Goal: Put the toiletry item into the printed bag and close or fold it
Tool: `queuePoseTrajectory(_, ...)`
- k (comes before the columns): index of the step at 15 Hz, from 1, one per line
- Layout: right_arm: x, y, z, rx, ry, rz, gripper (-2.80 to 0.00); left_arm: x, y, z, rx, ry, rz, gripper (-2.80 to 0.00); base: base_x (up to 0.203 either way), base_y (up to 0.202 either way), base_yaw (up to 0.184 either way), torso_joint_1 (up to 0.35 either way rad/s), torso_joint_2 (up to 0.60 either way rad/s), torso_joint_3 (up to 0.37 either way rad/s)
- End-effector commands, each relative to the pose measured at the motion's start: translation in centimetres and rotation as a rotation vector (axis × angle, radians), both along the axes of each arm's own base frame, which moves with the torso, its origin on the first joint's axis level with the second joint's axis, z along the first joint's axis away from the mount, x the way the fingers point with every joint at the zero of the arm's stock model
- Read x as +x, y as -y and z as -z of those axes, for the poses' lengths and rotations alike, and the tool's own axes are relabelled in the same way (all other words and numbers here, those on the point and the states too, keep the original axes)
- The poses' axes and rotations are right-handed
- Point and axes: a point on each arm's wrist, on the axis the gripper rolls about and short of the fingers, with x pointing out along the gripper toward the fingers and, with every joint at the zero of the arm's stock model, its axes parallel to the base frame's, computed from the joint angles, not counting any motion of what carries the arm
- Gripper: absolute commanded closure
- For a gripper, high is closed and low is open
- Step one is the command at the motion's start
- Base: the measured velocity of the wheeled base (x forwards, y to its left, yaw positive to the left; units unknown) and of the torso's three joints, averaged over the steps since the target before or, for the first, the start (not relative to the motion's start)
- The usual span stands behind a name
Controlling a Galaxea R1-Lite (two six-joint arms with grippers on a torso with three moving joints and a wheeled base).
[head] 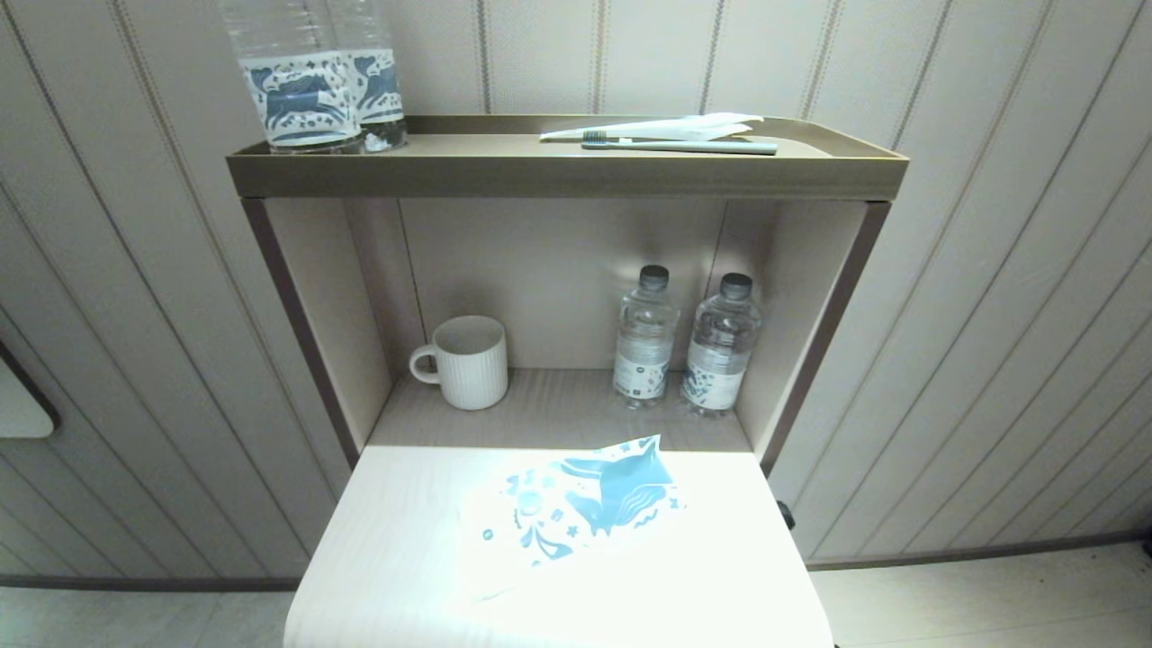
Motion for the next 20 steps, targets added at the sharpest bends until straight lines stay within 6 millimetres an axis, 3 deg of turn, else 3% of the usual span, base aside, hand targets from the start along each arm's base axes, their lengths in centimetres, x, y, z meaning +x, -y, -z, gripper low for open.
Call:
queuePoseTrajectory(1, 0.0, 0.0, 0.0, -0.001, 0.0, -0.001, 0.0, 0.3, 0.0, -0.4, -0.005, 0.092, 0.0, 0.0, 0.0, 0.0, 0.0, 0.0, 0.0, 0.0)
queuePoseTrajectory(4, 0.0, 0.0, 0.0, 0.002, 0.0, 0.001, 0.0, -0.1, 0.0, -2.9, 0.001, 0.367, 0.019, 0.0, 0.0, 0.0, 0.0, 0.0, 0.0, 0.0)
queuePoseTrajectory(7, 0.0, 0.0, 0.0, 0.012, 0.0, 0.003, 0.0, 0.2, 0.1, -1.8, 0.037, 0.264, 0.062, 0.0, 0.0, 0.0, 0.0, 0.0, 0.0, 0.0)
queuePoseTrajectory(10, 0.0, 0.0, 0.0, 0.019, 0.0, 0.014, 0.0, 0.2, 0.1, -1.9, -0.06, 0.273, 0.041, 0.0, 0.0, 0.0, 0.0, 0.0, 0.0, 0.0)
queuePoseTrajectory(20, 0.0, 0.0, 0.0, 0.026, 0.0, 0.013, 0.0, 0.1, 0.1, -1.9, -0.081, 0.277, 0.046, 0.0, 0.0, 0.0, 0.0, 0.0, 0.0, 0.0)
